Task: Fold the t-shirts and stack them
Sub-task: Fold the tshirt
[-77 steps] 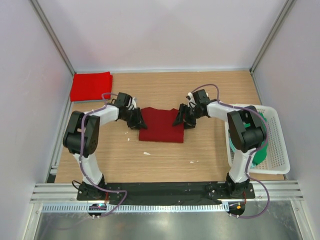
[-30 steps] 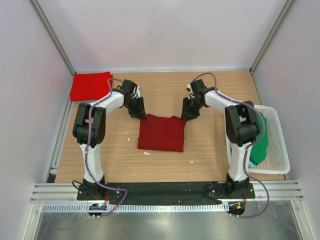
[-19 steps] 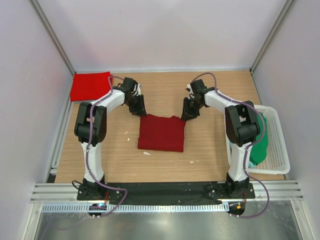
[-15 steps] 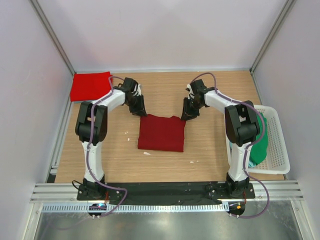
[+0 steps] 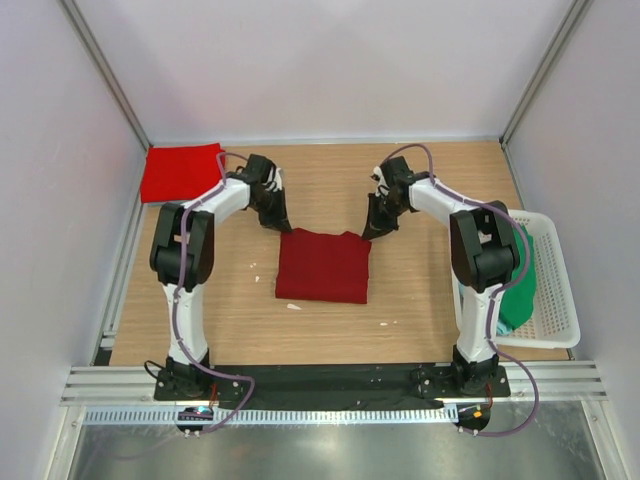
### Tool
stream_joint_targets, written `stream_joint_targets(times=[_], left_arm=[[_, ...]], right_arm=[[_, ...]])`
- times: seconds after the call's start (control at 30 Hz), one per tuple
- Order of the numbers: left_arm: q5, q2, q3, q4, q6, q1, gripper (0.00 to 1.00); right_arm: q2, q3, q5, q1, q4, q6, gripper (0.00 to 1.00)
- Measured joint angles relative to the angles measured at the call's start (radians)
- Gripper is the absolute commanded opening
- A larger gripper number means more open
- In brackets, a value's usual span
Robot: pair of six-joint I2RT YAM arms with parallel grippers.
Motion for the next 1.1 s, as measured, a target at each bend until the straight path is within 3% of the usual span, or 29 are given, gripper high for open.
stream_joint_targets(times=[0.47, 0.7, 1.1], left_arm=[[0.039, -0.479, -0.222, -0.014, -0.075, -0.020, 0.00], [0.046, -0.591, -0.294, -0.064, -0.121, -0.024, 0.00], [0.032, -0.658, -0.246, -0.171, -0.130, -0.025, 0.00]], right_arm=[[-0.346, -0.065, 0.006, 0.067, -0.103, 0.050, 0.01], [-0.439, -0.074, -0.009, 0.071, -0.158, 0.093, 0.01], [-0.465, -0.051, -0.038, 0.072, -0.213, 0.142, 0.01]])
